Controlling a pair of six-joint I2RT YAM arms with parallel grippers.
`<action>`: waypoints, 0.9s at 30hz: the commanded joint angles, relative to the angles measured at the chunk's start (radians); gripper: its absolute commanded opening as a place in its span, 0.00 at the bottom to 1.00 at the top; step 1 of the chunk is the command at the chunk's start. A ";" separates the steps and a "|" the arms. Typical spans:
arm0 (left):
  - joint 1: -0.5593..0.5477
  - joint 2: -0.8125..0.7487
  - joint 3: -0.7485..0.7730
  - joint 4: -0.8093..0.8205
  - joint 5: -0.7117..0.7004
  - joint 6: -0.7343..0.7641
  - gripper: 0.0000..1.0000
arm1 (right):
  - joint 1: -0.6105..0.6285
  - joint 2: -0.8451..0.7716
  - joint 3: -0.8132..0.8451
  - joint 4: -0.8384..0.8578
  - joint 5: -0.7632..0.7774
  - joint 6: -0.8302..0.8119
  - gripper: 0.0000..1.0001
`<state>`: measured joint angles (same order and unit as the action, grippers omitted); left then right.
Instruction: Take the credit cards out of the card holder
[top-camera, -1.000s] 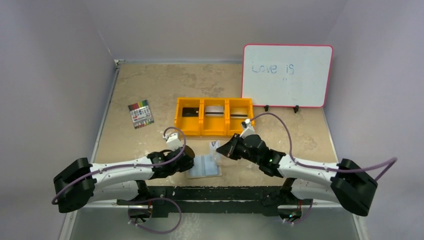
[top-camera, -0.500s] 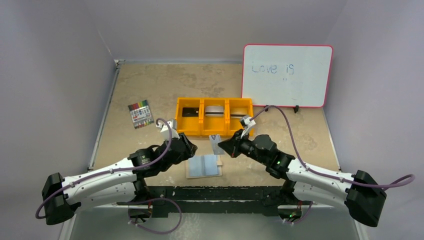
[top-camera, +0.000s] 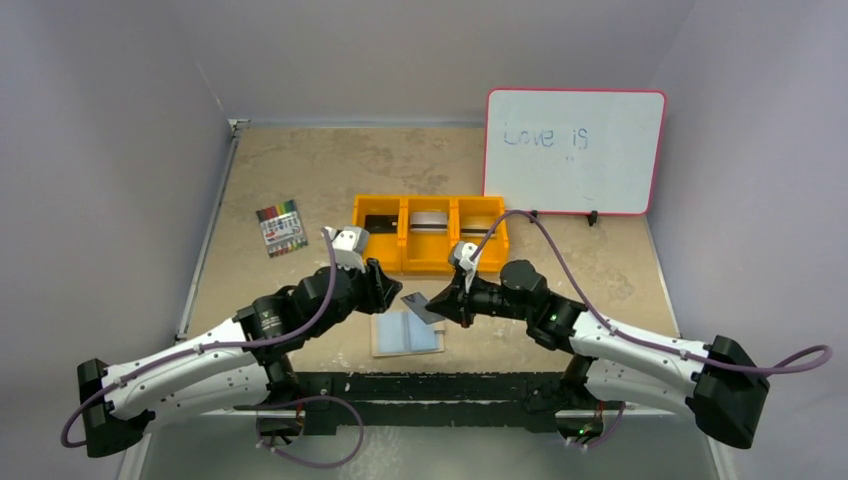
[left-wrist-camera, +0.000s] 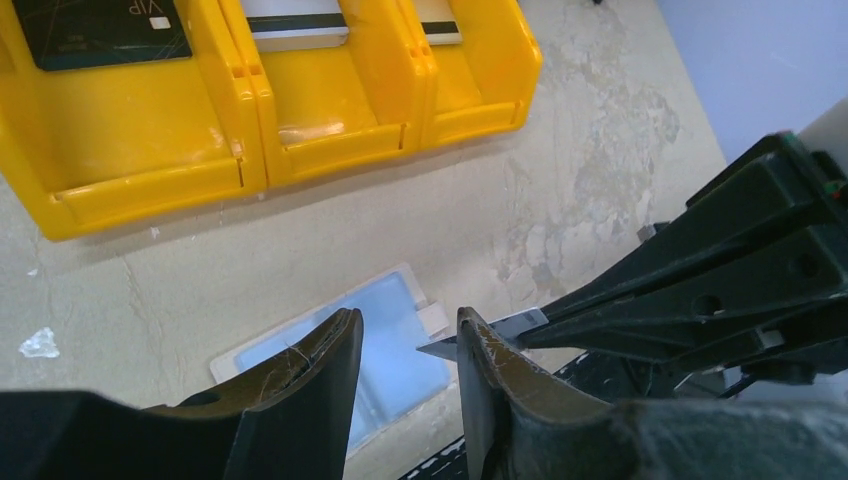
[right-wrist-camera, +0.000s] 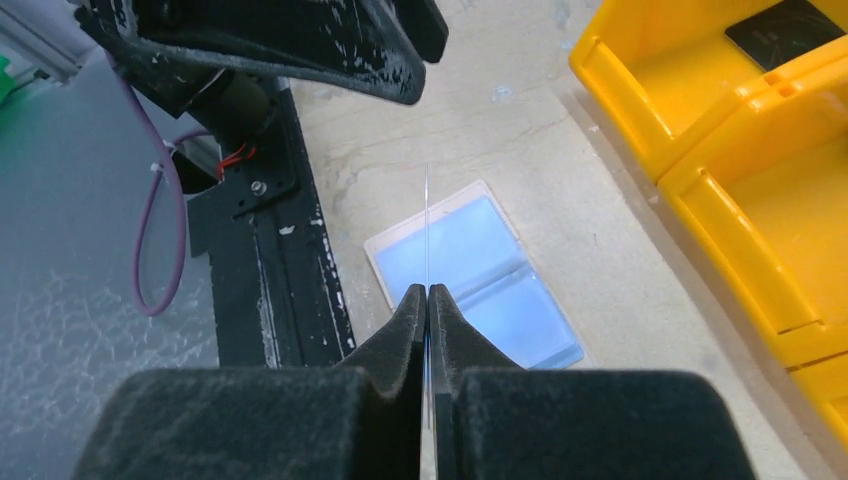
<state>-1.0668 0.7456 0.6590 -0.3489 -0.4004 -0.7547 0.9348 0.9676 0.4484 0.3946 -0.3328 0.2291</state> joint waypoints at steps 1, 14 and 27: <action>0.001 0.008 0.068 0.001 0.052 0.128 0.39 | -0.004 -0.019 0.085 -0.056 0.018 -0.091 0.00; 0.001 -0.100 0.044 -0.119 -0.154 -0.004 0.42 | -0.004 0.152 0.312 -0.237 0.499 -0.600 0.00; 0.001 -0.124 0.001 -0.170 -0.185 -0.114 0.60 | -0.078 0.483 0.505 -0.132 0.537 -0.944 0.00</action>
<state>-1.0672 0.6445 0.6682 -0.5083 -0.5449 -0.8200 0.8841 1.4174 0.8742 0.1833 0.1932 -0.5888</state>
